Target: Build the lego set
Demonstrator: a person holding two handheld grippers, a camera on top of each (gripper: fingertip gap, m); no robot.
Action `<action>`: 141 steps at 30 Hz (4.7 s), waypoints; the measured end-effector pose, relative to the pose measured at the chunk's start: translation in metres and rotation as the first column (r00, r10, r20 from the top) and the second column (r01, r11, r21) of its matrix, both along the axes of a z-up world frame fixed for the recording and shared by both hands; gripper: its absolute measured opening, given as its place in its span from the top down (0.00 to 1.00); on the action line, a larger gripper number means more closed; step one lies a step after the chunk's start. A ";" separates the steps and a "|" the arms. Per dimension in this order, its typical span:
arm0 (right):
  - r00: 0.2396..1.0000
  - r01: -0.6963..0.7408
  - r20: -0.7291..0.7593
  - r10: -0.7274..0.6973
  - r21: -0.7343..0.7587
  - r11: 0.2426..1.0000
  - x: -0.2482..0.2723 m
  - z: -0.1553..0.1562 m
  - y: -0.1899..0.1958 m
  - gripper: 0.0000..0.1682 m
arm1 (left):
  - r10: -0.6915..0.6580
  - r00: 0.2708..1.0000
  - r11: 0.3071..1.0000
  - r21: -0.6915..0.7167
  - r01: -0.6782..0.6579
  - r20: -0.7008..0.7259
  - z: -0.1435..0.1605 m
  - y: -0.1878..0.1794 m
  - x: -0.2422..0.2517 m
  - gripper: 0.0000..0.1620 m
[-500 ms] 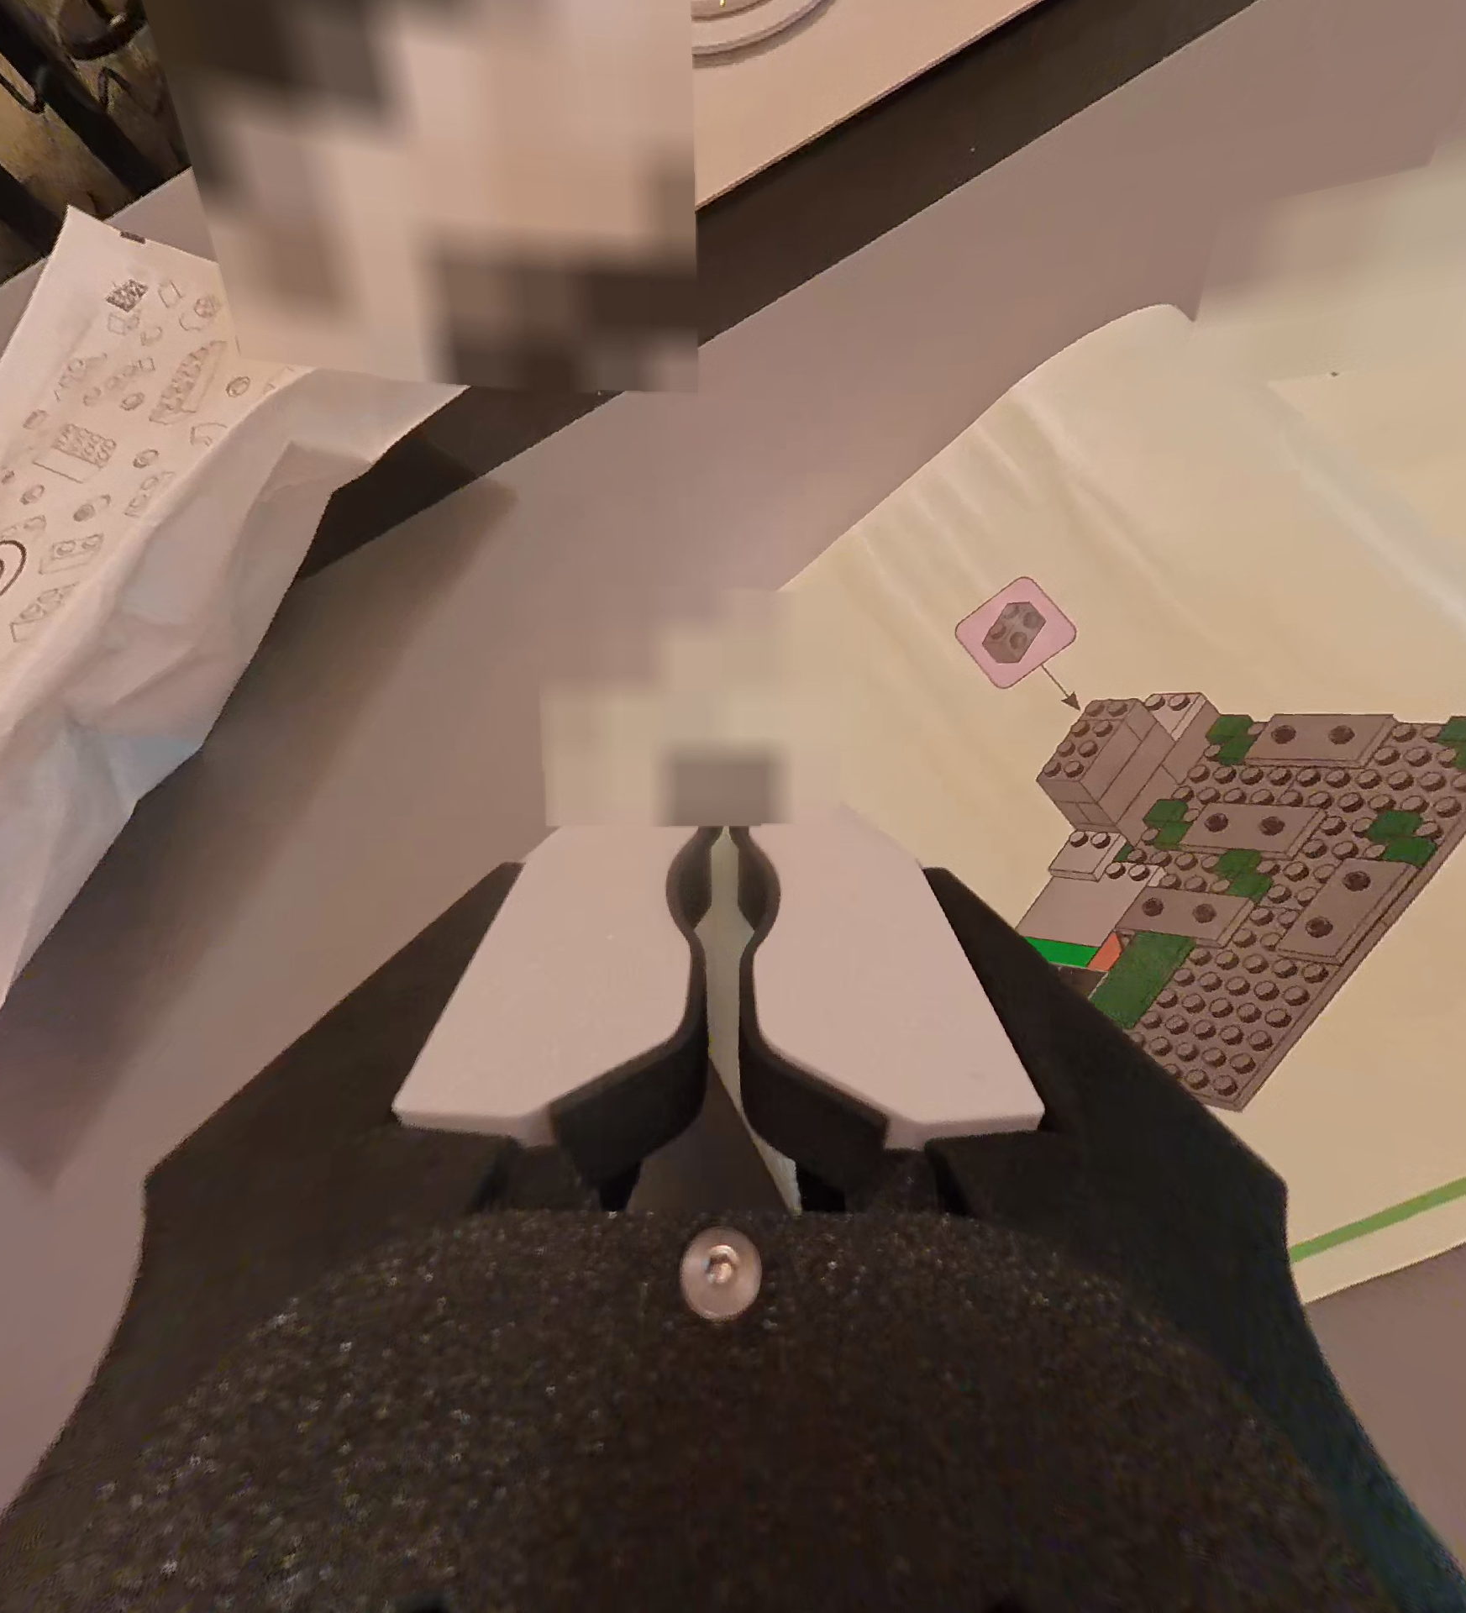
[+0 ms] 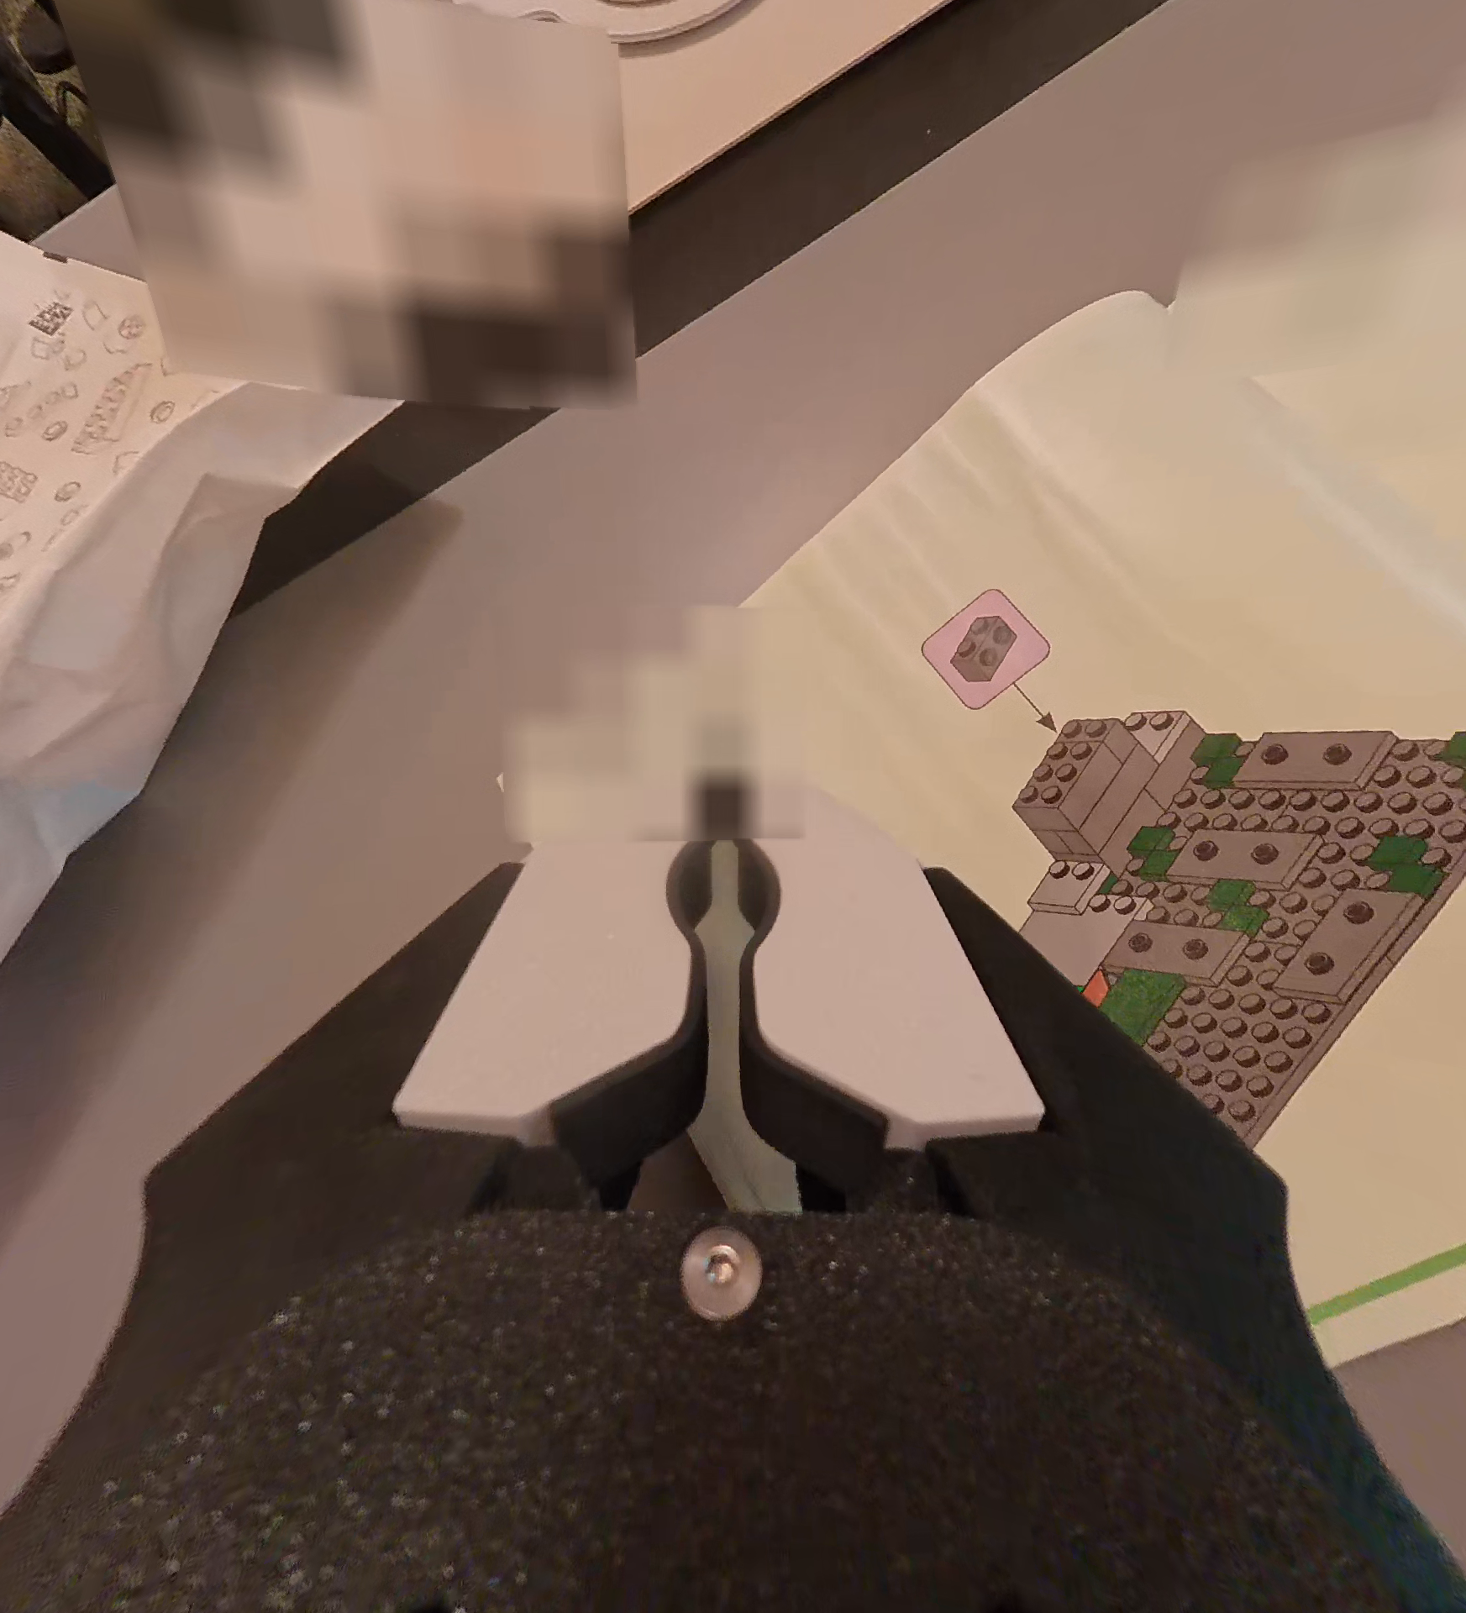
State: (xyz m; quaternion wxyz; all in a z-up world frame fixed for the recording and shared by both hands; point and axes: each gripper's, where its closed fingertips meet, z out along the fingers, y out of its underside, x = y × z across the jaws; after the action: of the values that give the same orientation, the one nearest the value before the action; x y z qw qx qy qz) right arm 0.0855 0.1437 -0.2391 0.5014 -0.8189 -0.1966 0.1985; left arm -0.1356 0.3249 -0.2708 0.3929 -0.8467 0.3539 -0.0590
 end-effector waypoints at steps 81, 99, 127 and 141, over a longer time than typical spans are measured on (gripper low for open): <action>1.000 -0.012 -0.007 0.011 -0.021 1.000 -0.002 -0.002 -0.001 1.00 | -0.176 0.984 0.984 -0.044 0.174 -0.041 -0.001 -0.035 0.050 1.00; 1.000 0.013 -0.001 -0.013 -0.010 1.000 0.001 -0.001 0.001 1.00 | -0.176 0.984 0.984 0.027 0.176 -0.006 0.037 -0.056 0.044 1.00; 0.974 -0.147 0.164 0.154 -0.057 0.988 -0.155 0.039 0.072 1.00 | 0.017 0.989 1.000 -0.027 -0.013 0.147 0.038 -0.122 -0.037 1.00; 0.925 -0.200 0.285 0.252 -0.197 0.960 -0.153 0.015 0.044 1.00 | 0.048 0.995 0.999 -0.007 -0.048 0.088 0.028 -0.119 -0.048 1.00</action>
State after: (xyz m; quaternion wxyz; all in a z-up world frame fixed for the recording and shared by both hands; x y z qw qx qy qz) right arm -0.0676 0.1873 -0.2245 0.3692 -0.8499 -0.3486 0.1407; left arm -0.1832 0.2063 -0.2425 0.4075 -0.8524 0.3156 -0.0878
